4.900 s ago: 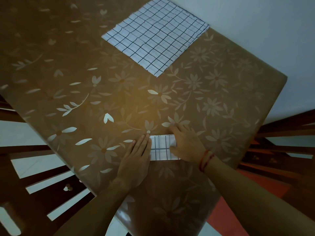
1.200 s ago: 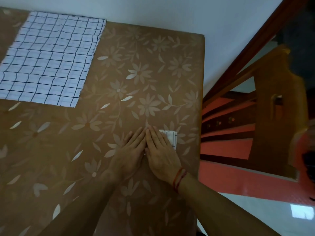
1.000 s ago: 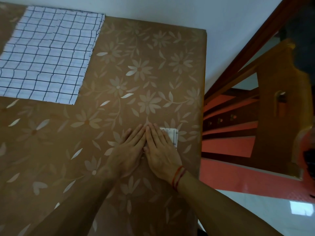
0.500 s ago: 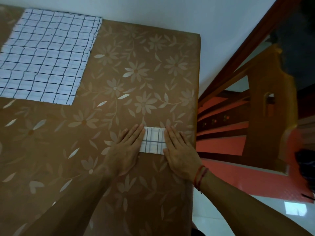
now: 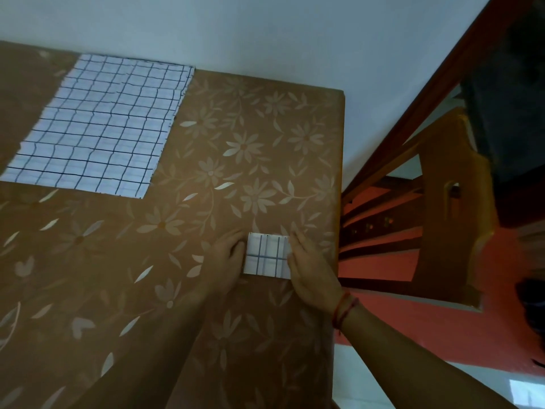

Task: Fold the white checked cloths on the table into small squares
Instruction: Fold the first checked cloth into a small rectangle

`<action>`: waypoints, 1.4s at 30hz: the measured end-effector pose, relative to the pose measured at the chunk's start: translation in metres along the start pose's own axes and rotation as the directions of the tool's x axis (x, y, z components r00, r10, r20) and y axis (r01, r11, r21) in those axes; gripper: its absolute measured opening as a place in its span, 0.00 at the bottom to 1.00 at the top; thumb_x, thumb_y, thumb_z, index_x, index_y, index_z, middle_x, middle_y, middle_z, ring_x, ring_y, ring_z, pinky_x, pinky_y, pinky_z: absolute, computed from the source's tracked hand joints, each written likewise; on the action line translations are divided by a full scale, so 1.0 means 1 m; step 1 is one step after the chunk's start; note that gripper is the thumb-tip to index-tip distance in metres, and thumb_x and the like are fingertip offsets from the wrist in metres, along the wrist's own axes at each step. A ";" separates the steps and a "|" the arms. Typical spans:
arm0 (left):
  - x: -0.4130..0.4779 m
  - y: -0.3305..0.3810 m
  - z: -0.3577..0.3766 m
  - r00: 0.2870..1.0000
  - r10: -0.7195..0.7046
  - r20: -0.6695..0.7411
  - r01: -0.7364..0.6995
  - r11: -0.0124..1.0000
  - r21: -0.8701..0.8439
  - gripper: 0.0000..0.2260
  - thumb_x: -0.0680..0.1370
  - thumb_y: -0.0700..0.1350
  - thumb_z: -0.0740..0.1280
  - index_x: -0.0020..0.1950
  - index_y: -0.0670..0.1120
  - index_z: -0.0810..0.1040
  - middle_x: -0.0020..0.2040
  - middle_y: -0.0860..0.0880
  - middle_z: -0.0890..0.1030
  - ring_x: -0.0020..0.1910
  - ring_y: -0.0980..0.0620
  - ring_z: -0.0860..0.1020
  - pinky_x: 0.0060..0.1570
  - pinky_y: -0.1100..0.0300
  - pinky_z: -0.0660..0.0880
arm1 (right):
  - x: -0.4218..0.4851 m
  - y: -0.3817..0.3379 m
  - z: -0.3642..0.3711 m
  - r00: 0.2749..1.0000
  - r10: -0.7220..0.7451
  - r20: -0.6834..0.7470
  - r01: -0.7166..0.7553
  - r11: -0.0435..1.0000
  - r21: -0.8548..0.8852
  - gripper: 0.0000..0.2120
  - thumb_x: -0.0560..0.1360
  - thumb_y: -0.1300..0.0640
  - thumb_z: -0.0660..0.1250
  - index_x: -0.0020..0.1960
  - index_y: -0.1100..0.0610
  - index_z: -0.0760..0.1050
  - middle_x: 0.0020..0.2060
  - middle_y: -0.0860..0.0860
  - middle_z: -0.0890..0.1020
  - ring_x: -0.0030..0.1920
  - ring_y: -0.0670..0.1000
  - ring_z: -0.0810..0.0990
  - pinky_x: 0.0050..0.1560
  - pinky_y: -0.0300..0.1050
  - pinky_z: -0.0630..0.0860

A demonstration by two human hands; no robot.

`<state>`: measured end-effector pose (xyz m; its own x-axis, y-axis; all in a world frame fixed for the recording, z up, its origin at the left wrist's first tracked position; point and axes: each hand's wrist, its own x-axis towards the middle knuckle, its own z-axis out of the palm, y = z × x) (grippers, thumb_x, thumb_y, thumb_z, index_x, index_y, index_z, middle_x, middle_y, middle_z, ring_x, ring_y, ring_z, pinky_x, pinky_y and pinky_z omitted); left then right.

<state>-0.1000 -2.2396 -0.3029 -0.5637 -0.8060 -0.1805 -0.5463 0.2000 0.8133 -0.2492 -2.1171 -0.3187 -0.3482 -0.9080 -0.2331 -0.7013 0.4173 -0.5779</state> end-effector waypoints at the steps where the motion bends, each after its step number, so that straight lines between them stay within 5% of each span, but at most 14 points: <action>1: -0.002 0.006 -0.002 0.995 -0.089 -0.041 0.085 0.993 -0.084 0.12 0.81 0.36 0.58 0.47 0.49 0.78 0.43 0.62 0.72 0.41 0.72 0.73 0.41 0.76 0.68 | 0.000 -0.003 -0.004 0.998 0.029 -0.058 -0.025 0.997 0.077 0.24 0.83 0.56 0.48 0.77 0.61 0.58 0.75 0.56 0.61 0.76 0.54 0.57 0.76 0.47 0.51; 3: -0.005 0.011 -0.003 0.966 -0.250 -0.061 0.228 0.941 -0.250 0.10 0.82 0.38 0.58 0.50 0.51 0.76 0.42 0.58 0.74 0.39 0.66 0.75 0.29 0.76 0.70 | -0.002 -0.006 -0.010 0.978 0.130 -0.165 -0.089 0.968 0.236 0.18 0.82 0.58 0.52 0.67 0.63 0.71 0.67 0.59 0.73 0.68 0.56 0.69 0.73 0.50 0.61; 5: -0.008 0.006 0.000 0.922 -0.385 -0.031 0.339 0.846 -0.411 0.09 0.82 0.41 0.59 0.58 0.45 0.78 0.49 0.51 0.79 0.45 0.57 0.78 0.28 0.74 0.72 | -0.009 -0.011 -0.016 0.934 0.298 -0.196 -0.171 0.856 0.488 0.13 0.83 0.58 0.54 0.57 0.59 0.76 0.55 0.51 0.79 0.55 0.49 0.75 0.62 0.46 0.70; 7: -0.011 -0.001 0.004 0.889 -0.457 0.012 0.401 0.766 -0.502 0.11 0.82 0.41 0.59 0.60 0.41 0.78 0.54 0.45 0.81 0.51 0.51 0.80 0.36 0.67 0.77 | -0.017 -0.016 -0.019 0.892 0.446 -0.073 -0.285 0.681 0.675 0.14 0.83 0.56 0.55 0.56 0.51 0.79 0.54 0.42 0.80 0.54 0.44 0.77 0.62 0.45 0.71; 10: -0.012 -0.003 0.007 0.880 -0.474 0.046 0.421 0.729 -0.540 0.12 0.82 0.39 0.58 0.58 0.39 0.79 0.54 0.43 0.82 0.52 0.51 0.81 0.49 0.62 0.76 | -0.019 -0.017 -0.011 0.852 0.523 -0.007 -0.335 0.556 0.761 0.15 0.81 0.55 0.55 0.49 0.44 0.81 0.44 0.49 0.84 0.52 0.54 0.82 0.58 0.61 0.77; 13: -0.012 0.001 0.008 0.879 -0.474 0.061 0.421 0.708 -0.567 0.12 0.82 0.37 0.57 0.55 0.38 0.80 0.51 0.43 0.82 0.51 0.49 0.81 0.49 0.60 0.76 | -0.015 -0.021 -0.014 0.815 0.579 0.024 -0.354 0.465 0.811 0.07 0.80 0.59 0.57 0.50 0.56 0.73 0.41 0.54 0.83 0.54 0.62 0.80 0.58 0.66 0.75; 16: -0.014 0.005 0.007 0.878 -0.475 0.063 0.417 0.690 -0.591 0.12 0.82 0.36 0.57 0.48 0.43 0.80 0.49 0.44 0.82 0.49 0.50 0.80 0.48 0.61 0.75 | -0.011 -0.025 -0.019 0.796 0.603 0.060 -0.364 0.398 0.842 0.14 0.81 0.62 0.56 0.40 0.61 0.76 0.44 0.56 0.83 0.54 0.63 0.80 0.59 0.64 0.75; 21: -0.017 0.006 0.006 0.893 -0.442 0.084 0.405 0.707 -0.580 0.15 0.82 0.36 0.55 0.46 0.46 0.80 0.50 0.45 0.82 0.51 0.51 0.80 0.49 0.62 0.75 | -0.009 -0.027 -0.024 0.803 0.589 0.095 -0.355 0.343 0.870 0.16 0.82 0.63 0.56 0.40 0.56 0.78 0.40 0.53 0.83 0.46 0.55 0.82 0.58 0.60 0.77; 25: -0.017 0.011 0.006 0.897 -0.437 0.064 0.396 0.733 -0.553 0.13 0.82 0.37 0.56 0.47 0.46 0.79 0.48 0.46 0.82 0.49 0.53 0.80 0.34 0.68 0.77 | -0.015 -0.026 -0.022 0.803 0.586 0.109 -0.347 0.312 0.884 0.18 0.82 0.62 0.55 0.38 0.52 0.77 0.37 0.47 0.82 0.40 0.46 0.81 0.54 0.54 0.79; 31: -0.016 0.013 0.008 0.901 -0.431 0.054 0.386 0.737 -0.555 0.14 0.82 0.37 0.56 0.45 0.46 0.80 0.47 0.46 0.82 0.47 0.54 0.80 0.34 0.69 0.76 | -0.017 -0.024 -0.021 0.802 0.585 0.118 -0.356 0.312 0.881 0.18 0.82 0.61 0.56 0.39 0.53 0.79 0.35 0.46 0.83 0.39 0.46 0.81 0.54 0.55 0.79; 35: -0.018 0.010 0.008 0.902 -0.428 0.060 0.383 0.727 -0.569 0.15 0.82 0.36 0.56 0.45 0.46 0.80 0.48 0.47 0.82 0.49 0.54 0.80 0.44 0.67 0.75 | -0.017 -0.021 -0.021 0.815 0.569 0.112 -0.351 0.331 0.876 0.18 0.82 0.60 0.56 0.40 0.53 0.80 0.37 0.47 0.84 0.42 0.47 0.83 0.54 0.54 0.80; 42: -0.018 0.007 0.008 0.891 -0.453 0.046 0.399 0.729 -0.557 0.14 0.82 0.37 0.56 0.47 0.45 0.80 0.47 0.46 0.82 0.47 0.54 0.80 0.34 0.70 0.76 | -0.017 -0.018 -0.020 0.822 0.558 0.111 -0.354 0.349 0.868 0.13 0.82 0.60 0.56 0.47 0.64 0.78 0.38 0.50 0.82 0.45 0.50 0.82 0.56 0.58 0.78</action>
<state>-0.0986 -2.2190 -0.2982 -0.2834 -0.7826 -0.5543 -0.2780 -0.4861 0.8285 -0.2431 -2.1087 -0.2884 -0.6083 -0.5181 -0.6013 0.4186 0.4341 -0.7977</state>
